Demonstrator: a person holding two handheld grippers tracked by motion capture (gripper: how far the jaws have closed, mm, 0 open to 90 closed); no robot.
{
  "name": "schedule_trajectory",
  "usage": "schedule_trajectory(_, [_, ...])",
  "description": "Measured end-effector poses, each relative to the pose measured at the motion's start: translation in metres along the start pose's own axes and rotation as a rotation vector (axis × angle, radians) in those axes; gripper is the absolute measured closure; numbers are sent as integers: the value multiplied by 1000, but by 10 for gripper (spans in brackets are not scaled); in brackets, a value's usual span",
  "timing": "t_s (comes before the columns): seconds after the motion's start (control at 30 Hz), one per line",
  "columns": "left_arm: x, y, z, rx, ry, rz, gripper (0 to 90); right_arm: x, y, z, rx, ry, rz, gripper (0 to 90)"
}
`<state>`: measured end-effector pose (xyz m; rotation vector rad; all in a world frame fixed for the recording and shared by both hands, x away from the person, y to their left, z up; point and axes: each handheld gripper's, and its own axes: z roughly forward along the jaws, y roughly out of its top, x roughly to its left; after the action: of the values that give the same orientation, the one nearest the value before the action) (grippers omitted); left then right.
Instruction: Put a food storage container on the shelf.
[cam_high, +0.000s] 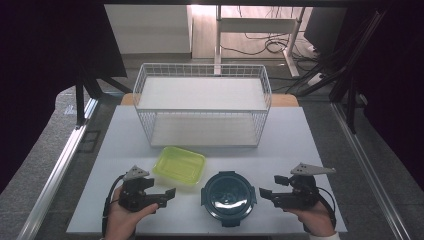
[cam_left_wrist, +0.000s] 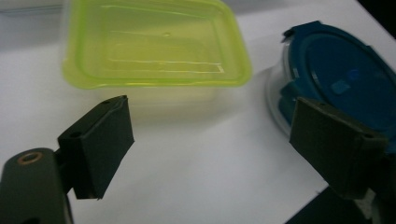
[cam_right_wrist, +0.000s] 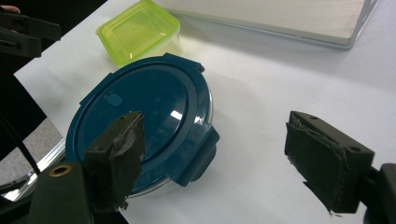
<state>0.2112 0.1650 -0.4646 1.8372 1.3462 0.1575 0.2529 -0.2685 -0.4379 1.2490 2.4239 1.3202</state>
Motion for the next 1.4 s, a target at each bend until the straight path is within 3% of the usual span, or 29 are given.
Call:
schedule_trajectory(0.13, [-4, 0, 3, 6, -64, -45, 102, -1, -2, 1, -2, 22, 23, 181])
schedule_trajectory(0.3, [-13, 0, 9, 22, -78, -59, 91, -1, -4, 1, -4, 41, 54, 158])
schedule_trajectory(0.47, [-23, -2, 24, 48, -113, -104, 89, -3, -8, 5, 6, 57, 82, 140])
schedule_trajectory(0.6, [-32, -1, 35, 69, -182, -144, 90, -2, -9, 9, 22, 62, 83, 135])
schedule_trajectory(0.77, [-41, 3, 52, 108, -229, -166, 87, 1, -10, 12, 29, 68, 85, 133])
schedule_trajectory(1.1, [-45, 5, 67, 127, -280, -213, 89, -2, -19, 32, 69, 144, 201, 95])
schedule_trajectory(1.23, [-46, 4, 74, 134, -312, -234, 89, -1, -20, 40, 86, 146, 222, 82])
schedule_trajectory(1.4, [-49, 2, 82, 153, -319, -235, 87, 1, -21, 48, 102, 152, 246, 72])
